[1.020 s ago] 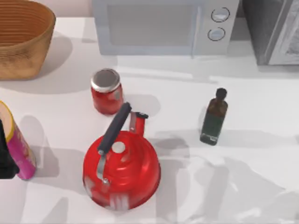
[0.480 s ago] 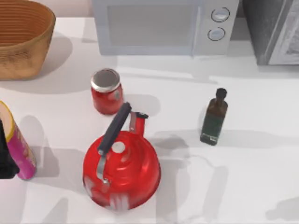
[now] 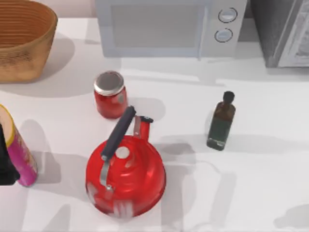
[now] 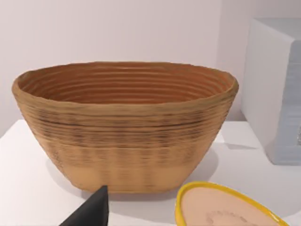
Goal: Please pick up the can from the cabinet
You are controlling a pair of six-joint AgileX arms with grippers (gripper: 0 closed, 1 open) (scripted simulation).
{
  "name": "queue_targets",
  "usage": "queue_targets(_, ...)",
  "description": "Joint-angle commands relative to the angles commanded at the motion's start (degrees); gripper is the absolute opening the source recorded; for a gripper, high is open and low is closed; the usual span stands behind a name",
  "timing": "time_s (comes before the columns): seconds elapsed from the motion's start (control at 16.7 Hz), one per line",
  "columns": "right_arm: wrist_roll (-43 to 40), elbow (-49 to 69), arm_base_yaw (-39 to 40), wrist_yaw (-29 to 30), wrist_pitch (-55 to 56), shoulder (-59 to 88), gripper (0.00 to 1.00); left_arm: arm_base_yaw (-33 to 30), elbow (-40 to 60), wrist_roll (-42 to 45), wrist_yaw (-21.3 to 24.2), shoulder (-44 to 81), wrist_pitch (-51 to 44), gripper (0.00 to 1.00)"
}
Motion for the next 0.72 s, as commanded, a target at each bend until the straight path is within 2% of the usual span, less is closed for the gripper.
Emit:
queue_targets(0.18, 0.0, 0.0, 0.0, 0.0, 0.0, 0.0, 0.00, 0.0, 0.0, 0.0, 0.0, 0.0, 0.0, 1.00)
queue_targets(0.24, 0.6, 4.9, 0.4, 7.2, -6.5, 1.5, 0.00, 0.0, 0.0, 0.0, 0.0, 0.0, 0.0, 1.00)
queue_targets(0.72, -5.5, -0.5, 4.6, 4.6, -5.2, -0.2, 0.00, 0.0, 0.0, 0.0, 0.0, 0.0, 0.0, 1.00)
